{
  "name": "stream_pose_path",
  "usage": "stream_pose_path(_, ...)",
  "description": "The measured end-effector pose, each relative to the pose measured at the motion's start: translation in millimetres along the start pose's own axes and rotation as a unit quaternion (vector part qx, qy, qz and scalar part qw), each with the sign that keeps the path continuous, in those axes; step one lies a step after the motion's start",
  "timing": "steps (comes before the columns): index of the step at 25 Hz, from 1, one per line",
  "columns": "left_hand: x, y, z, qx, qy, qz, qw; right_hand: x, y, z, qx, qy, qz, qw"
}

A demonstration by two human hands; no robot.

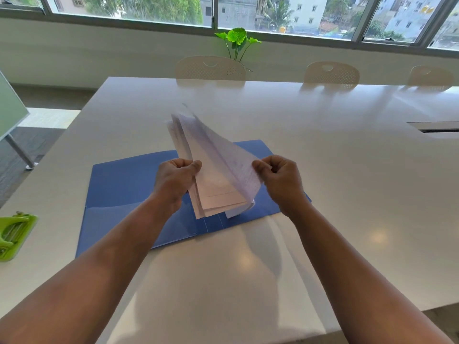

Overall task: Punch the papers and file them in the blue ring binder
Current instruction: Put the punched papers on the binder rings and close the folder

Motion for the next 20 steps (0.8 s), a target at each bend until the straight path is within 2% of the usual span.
stream_pose_path(4,-16,-1,0,0.025,0.012,-0.033,0.999,-24,-11,-4,0.027,-0.002,-0.085,0.996)
stream_pose_path(7,-26,-3,0,0.039,0.015,-0.046,0.998,-29,-14,-6,0.027,-0.015,-0.092,0.995)
stream_pose_path(12,-34,-1,-3,0.064,-0.002,-0.061,0.996,-12,-4,6,-0.008,-0.001,-0.033,0.999)
stream_pose_path(16,-36,0,-7,0.088,0.005,-0.052,0.995,15,7,27,-0.041,0.001,0.069,0.997)
stream_pose_path(20,-31,3,-9,0.093,0.028,-0.047,0.994,44,21,42,-0.124,0.095,0.146,0.977)
Point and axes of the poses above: each hand's wrist, its own y-axis away from the middle knuckle, its own x-axis out of the palm, z = x × y, the point moved 1 cm from there along -y, towards the middle knuckle, and after that the axes turned 2 degrees about z, right-handed, at the moved point
